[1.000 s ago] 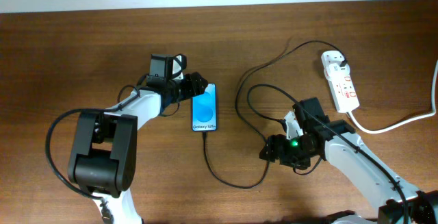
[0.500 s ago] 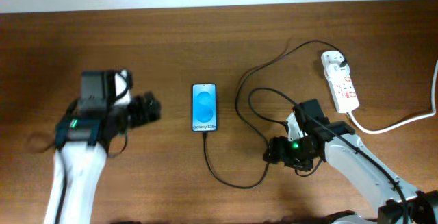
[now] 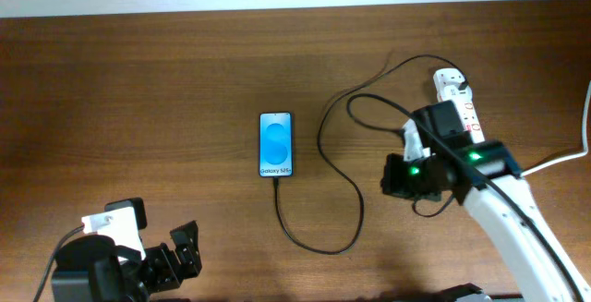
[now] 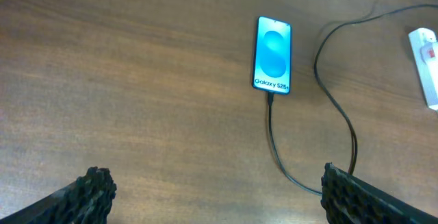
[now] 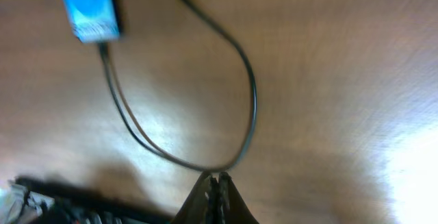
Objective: Plug charger to phone and switch on socket
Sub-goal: 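Move the right gripper to the power strip's switch by the charger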
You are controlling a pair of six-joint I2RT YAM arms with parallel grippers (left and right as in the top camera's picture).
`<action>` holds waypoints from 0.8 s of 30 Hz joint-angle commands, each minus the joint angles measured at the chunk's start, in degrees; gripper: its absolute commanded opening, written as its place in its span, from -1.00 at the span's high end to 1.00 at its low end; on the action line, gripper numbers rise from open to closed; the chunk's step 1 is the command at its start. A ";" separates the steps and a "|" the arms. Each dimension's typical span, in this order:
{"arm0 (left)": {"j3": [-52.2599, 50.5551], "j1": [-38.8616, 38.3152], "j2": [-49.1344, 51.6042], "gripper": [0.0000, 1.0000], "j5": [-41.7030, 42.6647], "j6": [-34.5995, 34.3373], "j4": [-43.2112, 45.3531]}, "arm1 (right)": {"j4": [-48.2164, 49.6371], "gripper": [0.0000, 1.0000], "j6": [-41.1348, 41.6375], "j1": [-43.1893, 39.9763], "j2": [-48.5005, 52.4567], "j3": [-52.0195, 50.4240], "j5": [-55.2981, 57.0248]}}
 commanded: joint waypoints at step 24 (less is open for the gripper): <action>-0.04 -0.07 -0.24 -0.99 -0.63 0.70 -6.01 | 19.89 0.92 12.02 -35.78 36.83 23.67 -5.16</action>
